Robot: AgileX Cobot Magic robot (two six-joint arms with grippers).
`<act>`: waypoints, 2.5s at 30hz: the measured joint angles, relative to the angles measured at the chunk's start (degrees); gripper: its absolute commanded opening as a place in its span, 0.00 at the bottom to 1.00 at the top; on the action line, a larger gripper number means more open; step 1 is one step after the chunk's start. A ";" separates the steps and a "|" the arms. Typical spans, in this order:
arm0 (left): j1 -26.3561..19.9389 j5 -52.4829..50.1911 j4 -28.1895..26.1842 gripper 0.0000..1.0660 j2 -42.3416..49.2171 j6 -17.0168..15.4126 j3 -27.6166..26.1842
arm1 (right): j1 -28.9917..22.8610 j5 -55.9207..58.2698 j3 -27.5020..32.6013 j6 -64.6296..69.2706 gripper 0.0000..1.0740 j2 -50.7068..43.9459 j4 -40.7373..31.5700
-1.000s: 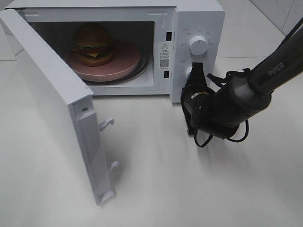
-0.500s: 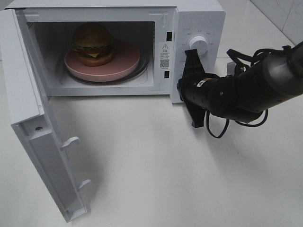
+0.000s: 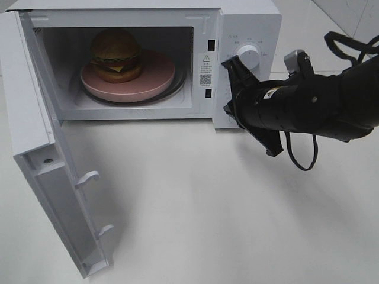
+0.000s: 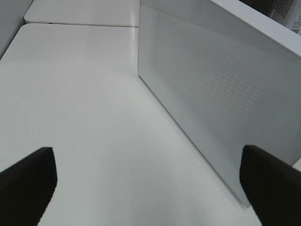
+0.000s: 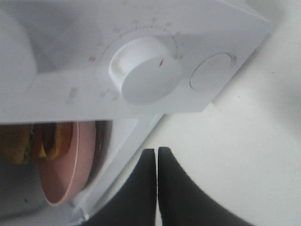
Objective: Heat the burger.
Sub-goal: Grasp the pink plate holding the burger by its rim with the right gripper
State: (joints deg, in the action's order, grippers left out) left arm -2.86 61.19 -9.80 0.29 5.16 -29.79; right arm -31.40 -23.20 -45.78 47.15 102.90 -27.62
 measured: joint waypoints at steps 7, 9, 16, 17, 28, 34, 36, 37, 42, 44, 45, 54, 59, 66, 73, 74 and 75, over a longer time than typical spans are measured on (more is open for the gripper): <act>0.00 0.00 0.00 0.92 0.00 0.00 0.00 | 0.00 15.13 0.00 -11.97 0.02 -5.44 8.54; 0.00 0.00 0.00 0.92 0.00 0.00 0.00 | 0.00 16.84 0.00 -13.18 0.02 -6.13 9.17; 0.00 0.00 0.00 0.92 0.00 0.00 0.00 | 0.00 31.97 0.00 -28.30 0.03 -11.69 12.26; 0.00 0.00 0.00 0.92 0.00 0.00 0.00 | 0.00 31.97 0.00 -28.30 0.03 -11.69 12.26; 0.00 0.00 0.00 0.92 0.00 0.00 0.00 | 0.00 59.13 -6.30 -59.36 0.04 -15.30 13.12; 0.00 0.00 0.00 0.92 0.00 0.00 0.00 | 0.00 67.95 -9.97 -74.83 0.06 -15.81 16.67; 0.00 0.00 0.00 0.92 0.00 0.00 0.00 | 0.00 70.02 -11.23 -79.76 0.07 -15.87 18.39; 0.00 0.00 0.00 0.92 0.00 0.00 0.00 | 0.00 70.87 -11.80 -82.62 0.07 -15.87 19.42; 0.00 0.00 0.00 0.92 0.00 0.00 0.00 | 0.00 72.54 -14.04 -97.57 0.09 -15.87 23.55; 0.00 0.00 0.00 0.92 0.00 0.00 0.00 | 0.00 72.59 -14.32 -100.15 0.09 -15.87 24.06; 0.00 0.00 0.00 0.92 0.00 0.00 0.00 | 0.00 72.48 -14.61 -106.34 0.11 -15.87 25.44; 0.00 0.00 0.00 0.92 0.00 0.00 0.00 | -1.95 68.64 -14.67 -117.34 0.33 -15.87 33.00; 0.00 0.00 0.00 0.92 0.00 0.00 0.00 | -5.04 63.54 -14.67 -116.02 0.60 -15.87 37.36; 0.00 0.00 0.00 0.92 0.00 0.00 0.00 | -6.02 56.72 -14.67 -111.50 0.91 -15.87 38.33; 0.00 0.00 0.00 0.92 0.00 0.00 0.00 | -6.02 51.45 -14.67 -111.21 0.90 -15.64 39.48; 0.00 0.00 0.00 0.92 0.00 0.00 0.00 | -6.02 50.71 -14.67 -111.21 0.89 -15.36 40.05; 0.00 0.00 0.00 0.92 0.00 0.00 0.00 | -6.02 50.71 -14.67 -111.21 0.89 -15.36 40.05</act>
State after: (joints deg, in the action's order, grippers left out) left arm -2.86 61.19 -9.80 0.29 5.16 -29.79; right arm -37.41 27.50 -60.45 -64.06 87.55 12.43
